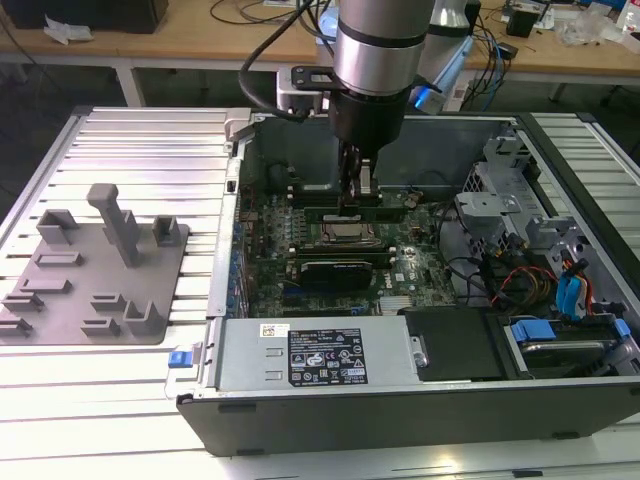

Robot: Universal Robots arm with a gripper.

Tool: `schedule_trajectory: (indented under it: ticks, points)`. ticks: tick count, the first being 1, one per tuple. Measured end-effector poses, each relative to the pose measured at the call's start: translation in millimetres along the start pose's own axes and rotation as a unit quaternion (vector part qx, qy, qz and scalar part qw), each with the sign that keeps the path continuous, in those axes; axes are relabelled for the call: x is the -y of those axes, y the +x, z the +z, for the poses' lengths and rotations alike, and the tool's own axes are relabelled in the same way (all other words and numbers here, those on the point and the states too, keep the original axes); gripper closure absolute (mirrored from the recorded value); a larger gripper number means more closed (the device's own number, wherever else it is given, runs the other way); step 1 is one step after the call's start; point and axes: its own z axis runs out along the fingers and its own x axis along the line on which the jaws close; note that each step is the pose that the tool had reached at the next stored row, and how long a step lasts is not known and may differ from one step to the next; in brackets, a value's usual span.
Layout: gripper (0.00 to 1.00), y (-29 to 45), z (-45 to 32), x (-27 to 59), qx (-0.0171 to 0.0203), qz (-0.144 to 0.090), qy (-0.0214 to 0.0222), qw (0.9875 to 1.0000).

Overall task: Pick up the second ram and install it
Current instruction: 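Insert the second ram into the second slot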

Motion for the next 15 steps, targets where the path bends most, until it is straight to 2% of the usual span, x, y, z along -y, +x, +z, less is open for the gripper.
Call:
schedule_trajectory:
  ticks: [7,11,13,15]
  points:
    - [0.91,0.1,7.4,0.2,0.0000,0.000,0.0000,1.0000]
    - [0.91,0.3,17.2,-0.1,0.0000,0.000,0.0000,1.0000]
    - [0.91,0.4,24.9,-0.4,0.0000,0.000,0.0001,1.0000]
    - [0.91,0.4,27.0,-0.9,0.0004,0.000,0.0005,1.0000]
